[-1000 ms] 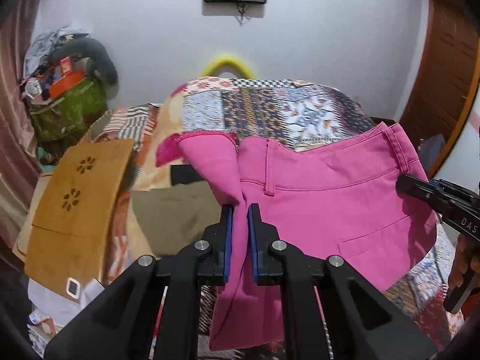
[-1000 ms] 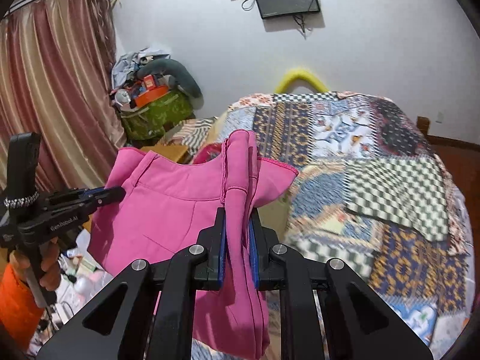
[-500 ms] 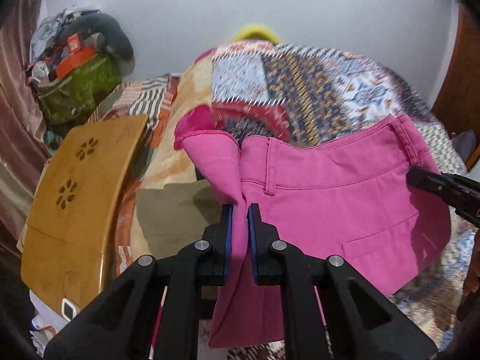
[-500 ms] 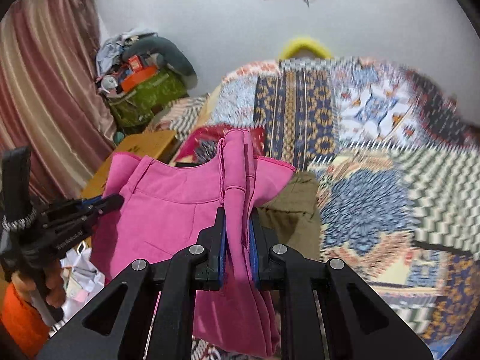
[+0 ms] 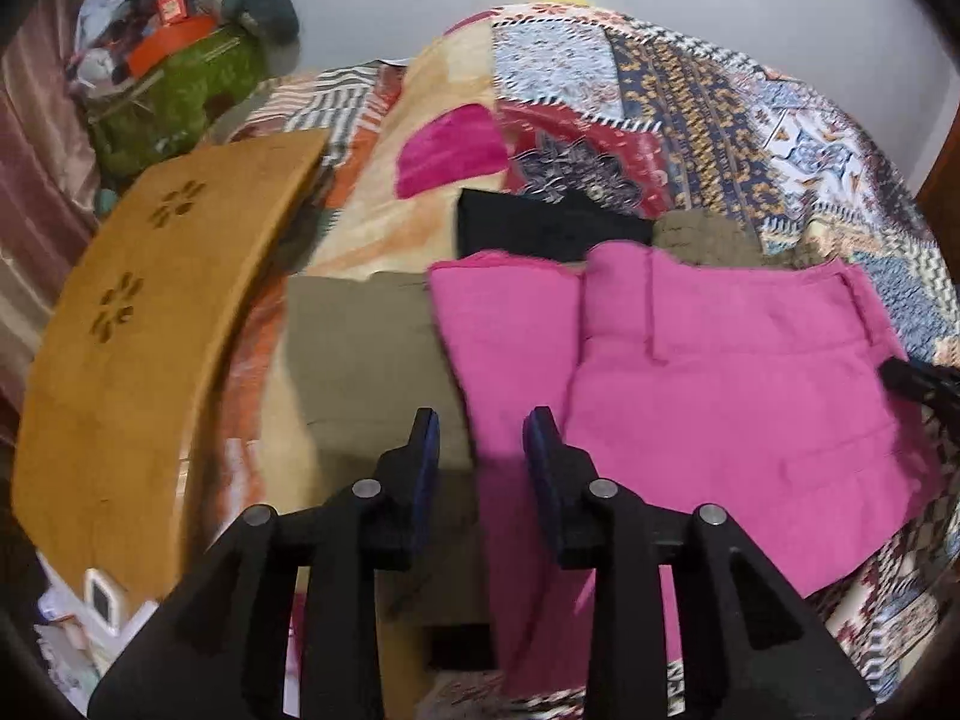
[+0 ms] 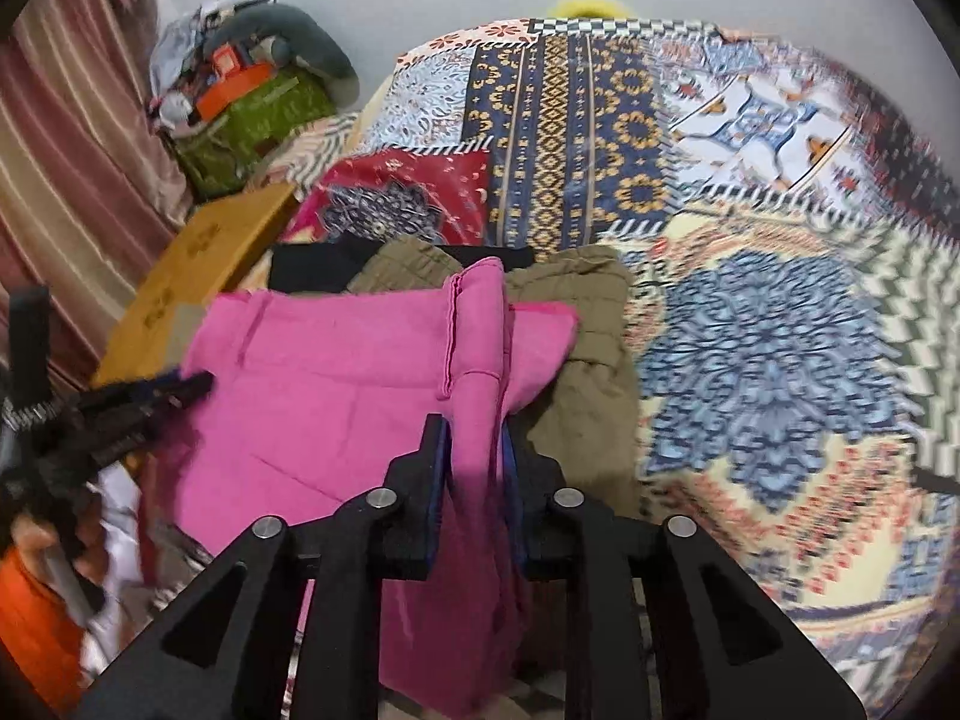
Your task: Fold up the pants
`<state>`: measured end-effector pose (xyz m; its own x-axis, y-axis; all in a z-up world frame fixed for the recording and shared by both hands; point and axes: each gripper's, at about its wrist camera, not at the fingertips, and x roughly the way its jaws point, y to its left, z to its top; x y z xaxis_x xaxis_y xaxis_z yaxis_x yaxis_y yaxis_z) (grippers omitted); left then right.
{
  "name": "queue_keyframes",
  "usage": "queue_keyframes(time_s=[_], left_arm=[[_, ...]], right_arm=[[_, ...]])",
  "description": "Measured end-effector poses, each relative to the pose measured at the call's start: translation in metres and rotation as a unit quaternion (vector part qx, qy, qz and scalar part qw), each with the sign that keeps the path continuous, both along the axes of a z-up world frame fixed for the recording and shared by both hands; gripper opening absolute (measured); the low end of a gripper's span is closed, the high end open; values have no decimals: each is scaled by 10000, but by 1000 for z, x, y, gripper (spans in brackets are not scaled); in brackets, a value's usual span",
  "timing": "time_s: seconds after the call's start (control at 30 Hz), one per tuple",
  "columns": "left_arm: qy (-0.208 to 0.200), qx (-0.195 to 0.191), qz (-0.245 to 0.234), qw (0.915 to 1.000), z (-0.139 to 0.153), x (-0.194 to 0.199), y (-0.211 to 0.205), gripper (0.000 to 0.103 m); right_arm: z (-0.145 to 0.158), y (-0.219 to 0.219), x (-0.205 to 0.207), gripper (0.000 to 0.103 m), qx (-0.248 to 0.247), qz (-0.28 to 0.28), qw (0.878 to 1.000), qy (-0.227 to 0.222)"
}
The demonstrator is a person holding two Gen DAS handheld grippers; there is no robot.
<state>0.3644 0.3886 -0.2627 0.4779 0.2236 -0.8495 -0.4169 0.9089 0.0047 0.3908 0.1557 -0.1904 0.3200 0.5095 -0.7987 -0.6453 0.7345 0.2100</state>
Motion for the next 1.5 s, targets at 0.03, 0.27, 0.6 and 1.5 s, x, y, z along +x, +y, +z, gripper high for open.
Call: queue_keyframes(time_s=[0.03, 0.27, 0.6, 1.5], left_arm=[[11, -22, 14, 10000, 1, -3, 2, 34], [141, 127, 9, 9998, 21, -31, -9, 34], [-781, 288, -417, 9957, 138, -107, -71, 34], [-3785, 1369, -646, 9131, 321, -379, -254, 73]], right_arm=[[2, -3, -2, 18, -94, -17, 9999, -71], [22, -28, -14, 20, -303, -84, 9993, -217], [127, -69, -94, 28, 746, -31, 9924, -977], [270, -175, -353, 51, 2360, 213, 9150, -3264]])
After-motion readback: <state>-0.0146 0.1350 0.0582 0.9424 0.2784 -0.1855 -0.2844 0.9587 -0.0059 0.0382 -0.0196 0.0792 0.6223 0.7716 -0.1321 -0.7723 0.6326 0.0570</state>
